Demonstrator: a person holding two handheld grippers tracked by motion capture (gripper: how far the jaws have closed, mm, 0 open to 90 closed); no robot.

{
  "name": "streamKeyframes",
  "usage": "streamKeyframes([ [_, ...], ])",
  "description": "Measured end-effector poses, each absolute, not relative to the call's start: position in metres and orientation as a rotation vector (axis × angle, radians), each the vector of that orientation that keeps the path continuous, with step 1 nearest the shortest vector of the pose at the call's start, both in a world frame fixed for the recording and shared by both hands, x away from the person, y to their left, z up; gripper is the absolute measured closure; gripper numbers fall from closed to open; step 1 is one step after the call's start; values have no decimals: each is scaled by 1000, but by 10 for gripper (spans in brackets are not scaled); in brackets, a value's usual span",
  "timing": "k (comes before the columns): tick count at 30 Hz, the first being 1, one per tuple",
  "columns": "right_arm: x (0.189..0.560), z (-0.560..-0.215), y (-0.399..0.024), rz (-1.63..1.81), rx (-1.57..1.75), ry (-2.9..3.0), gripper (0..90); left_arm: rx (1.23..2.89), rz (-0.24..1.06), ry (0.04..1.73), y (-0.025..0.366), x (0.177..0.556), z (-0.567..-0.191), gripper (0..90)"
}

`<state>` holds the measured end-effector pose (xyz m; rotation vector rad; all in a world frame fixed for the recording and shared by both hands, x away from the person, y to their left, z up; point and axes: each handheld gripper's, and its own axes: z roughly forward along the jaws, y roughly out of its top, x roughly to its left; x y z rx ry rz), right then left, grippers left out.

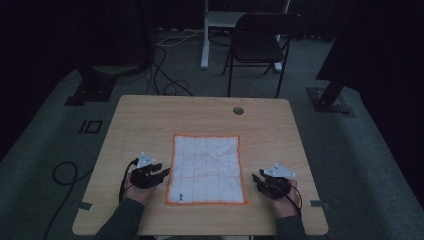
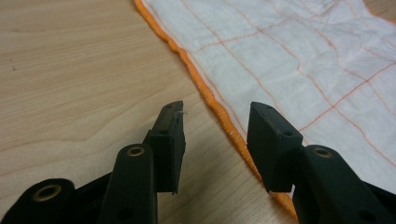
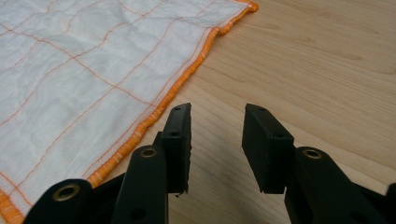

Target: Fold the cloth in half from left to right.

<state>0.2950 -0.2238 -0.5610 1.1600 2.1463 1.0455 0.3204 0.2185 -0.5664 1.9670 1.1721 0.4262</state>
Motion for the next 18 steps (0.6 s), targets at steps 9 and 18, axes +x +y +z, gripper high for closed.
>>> streamKeyframes([
  [9, 295, -562, -222, 1042, 1158, 2151, 613, 1955, 369, 1208, 218, 327, -573, 581],
  [18, 295, -562, -225, 1045, 1173, 2146, 610, 1932, 339, 1205, 221, 333, -575, 594],
])
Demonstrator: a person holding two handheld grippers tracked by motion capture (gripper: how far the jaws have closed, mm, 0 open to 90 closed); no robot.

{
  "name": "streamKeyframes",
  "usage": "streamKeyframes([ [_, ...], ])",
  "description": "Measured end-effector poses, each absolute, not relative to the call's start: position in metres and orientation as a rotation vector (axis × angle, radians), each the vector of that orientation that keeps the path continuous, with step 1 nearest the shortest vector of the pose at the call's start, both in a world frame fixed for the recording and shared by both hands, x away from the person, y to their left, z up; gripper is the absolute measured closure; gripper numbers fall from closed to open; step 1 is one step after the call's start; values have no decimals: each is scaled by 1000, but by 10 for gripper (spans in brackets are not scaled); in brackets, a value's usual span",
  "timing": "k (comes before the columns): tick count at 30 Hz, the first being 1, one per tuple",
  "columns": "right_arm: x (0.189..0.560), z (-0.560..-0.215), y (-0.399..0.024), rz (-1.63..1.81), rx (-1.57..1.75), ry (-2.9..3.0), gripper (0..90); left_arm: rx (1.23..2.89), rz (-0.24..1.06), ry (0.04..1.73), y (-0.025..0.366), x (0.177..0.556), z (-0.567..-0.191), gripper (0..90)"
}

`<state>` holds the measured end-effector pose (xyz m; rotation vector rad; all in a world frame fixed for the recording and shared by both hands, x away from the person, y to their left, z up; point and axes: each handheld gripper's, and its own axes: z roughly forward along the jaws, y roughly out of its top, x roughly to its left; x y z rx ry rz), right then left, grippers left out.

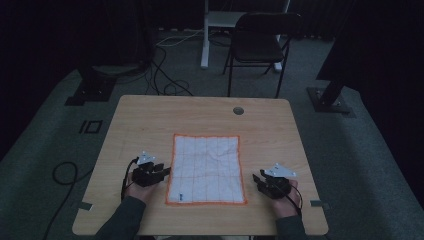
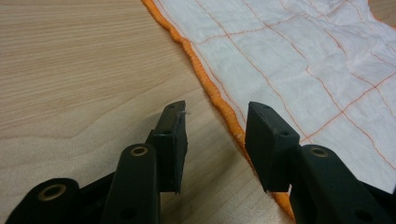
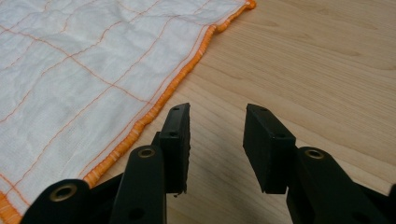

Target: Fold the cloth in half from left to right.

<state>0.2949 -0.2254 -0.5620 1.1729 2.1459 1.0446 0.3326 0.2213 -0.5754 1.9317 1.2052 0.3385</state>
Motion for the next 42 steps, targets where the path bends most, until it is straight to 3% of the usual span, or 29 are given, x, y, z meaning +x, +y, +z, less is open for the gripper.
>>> streamKeyframes([
  [21, 295, -563, -222, 1044, 1157, 2160, 622, 2002, 434, 1183, 193, 348, -573, 612],
  [25, 295, -563, -221, 1041, 1153, 2164, 623, 2010, 448, 1185, 191, 347, -573, 717],
  [29, 295, -563, -221, 1042, 1151, 2165, 623, 2030, 461, 1169, 187, 346, -573, 752],
  [30, 295, -564, -221, 1040, 1152, 2166, 622, 2036, 460, 1161, 185, 346, -573, 827],
  [32, 295, -564, -221, 1042, 1153, 2166, 623, 2046, 469, 1160, 183, 345, -572, 866],
  [42, 296, -565, -220, 1042, 1156, 2172, 635, 2026, 453, 1099, 179, 343, -561, 885],
])
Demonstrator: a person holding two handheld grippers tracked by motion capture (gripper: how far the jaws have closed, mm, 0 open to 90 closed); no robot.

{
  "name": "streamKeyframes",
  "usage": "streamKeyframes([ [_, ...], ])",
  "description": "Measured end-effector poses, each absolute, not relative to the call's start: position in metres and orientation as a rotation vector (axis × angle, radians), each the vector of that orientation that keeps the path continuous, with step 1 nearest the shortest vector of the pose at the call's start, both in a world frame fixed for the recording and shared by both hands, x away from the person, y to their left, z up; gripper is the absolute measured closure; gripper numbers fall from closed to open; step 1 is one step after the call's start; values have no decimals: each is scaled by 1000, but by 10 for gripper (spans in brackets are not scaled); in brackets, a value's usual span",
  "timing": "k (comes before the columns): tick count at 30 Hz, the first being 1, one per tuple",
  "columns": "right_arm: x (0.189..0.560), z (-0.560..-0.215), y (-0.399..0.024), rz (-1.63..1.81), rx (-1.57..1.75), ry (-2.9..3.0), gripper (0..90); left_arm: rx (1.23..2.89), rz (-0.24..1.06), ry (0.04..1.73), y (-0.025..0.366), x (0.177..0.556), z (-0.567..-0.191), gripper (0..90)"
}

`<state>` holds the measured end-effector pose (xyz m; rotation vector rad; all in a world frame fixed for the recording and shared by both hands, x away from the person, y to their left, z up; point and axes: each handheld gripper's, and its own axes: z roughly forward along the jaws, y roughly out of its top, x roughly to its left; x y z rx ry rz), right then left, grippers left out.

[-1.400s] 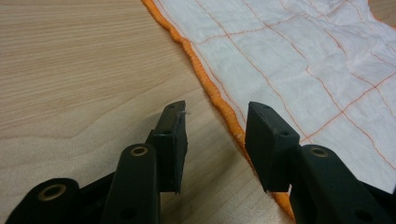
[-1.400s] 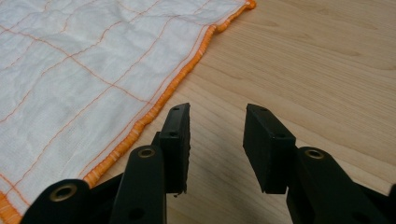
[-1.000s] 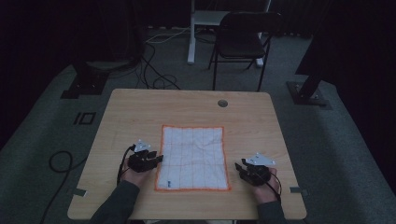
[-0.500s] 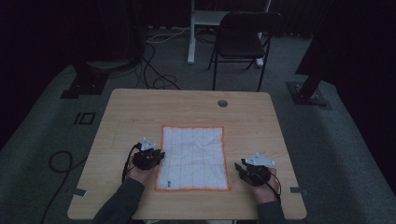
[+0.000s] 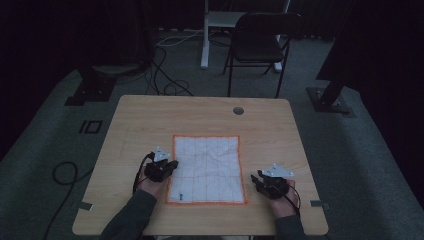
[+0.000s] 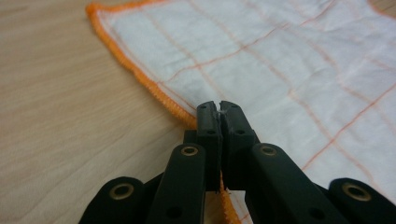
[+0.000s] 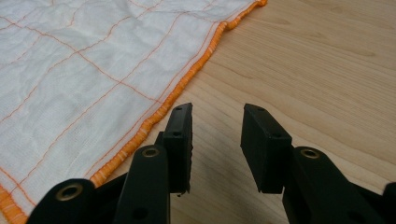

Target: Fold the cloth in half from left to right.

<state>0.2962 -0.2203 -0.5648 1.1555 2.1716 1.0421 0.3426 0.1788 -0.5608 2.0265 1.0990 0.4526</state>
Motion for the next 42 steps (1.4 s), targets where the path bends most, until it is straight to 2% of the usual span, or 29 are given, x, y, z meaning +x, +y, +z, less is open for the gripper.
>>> streamKeyframes([
  [22, 297, -564, -221, 1047, 1153, 2172, 643, 2039, 387, 923, 134, 350, -540, 886],
  [42, 298, -565, -222, 1045, 1159, 2171, 645, 2057, 358, 861, 112, 357, -535, 887],
])
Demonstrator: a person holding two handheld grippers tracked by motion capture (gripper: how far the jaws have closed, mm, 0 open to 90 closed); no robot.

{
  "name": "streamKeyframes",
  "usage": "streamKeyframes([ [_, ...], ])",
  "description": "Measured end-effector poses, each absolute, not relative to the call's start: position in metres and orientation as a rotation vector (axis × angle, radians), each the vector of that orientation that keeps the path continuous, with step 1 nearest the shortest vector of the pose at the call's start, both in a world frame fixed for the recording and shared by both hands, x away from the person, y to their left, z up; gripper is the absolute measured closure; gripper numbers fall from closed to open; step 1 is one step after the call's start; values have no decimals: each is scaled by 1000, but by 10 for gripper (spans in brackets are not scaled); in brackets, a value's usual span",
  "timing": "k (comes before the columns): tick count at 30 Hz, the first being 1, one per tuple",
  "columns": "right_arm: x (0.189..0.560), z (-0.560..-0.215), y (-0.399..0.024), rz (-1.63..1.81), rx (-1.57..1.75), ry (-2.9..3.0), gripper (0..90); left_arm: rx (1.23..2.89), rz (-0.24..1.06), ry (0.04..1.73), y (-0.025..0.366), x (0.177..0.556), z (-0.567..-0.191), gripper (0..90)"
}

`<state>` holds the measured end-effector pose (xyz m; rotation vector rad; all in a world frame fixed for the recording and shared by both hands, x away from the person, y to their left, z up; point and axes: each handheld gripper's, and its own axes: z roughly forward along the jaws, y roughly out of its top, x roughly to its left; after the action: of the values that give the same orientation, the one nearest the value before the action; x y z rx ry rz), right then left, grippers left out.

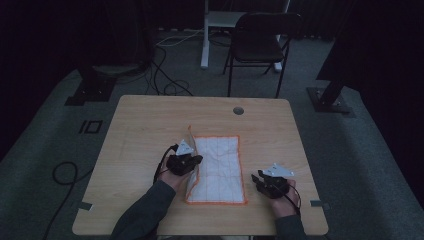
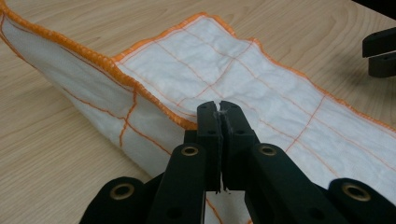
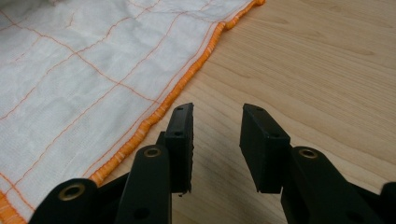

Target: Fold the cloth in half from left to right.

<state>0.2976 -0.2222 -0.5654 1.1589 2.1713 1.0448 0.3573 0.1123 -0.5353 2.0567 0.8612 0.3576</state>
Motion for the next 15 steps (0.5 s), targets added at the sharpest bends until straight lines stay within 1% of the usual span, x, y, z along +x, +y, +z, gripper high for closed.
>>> streamKeyframes([
  [15, 297, -566, -222, 1044, 1156, 2173, 648, 2069, 339, 828, 95, 360, -535, 887],
])
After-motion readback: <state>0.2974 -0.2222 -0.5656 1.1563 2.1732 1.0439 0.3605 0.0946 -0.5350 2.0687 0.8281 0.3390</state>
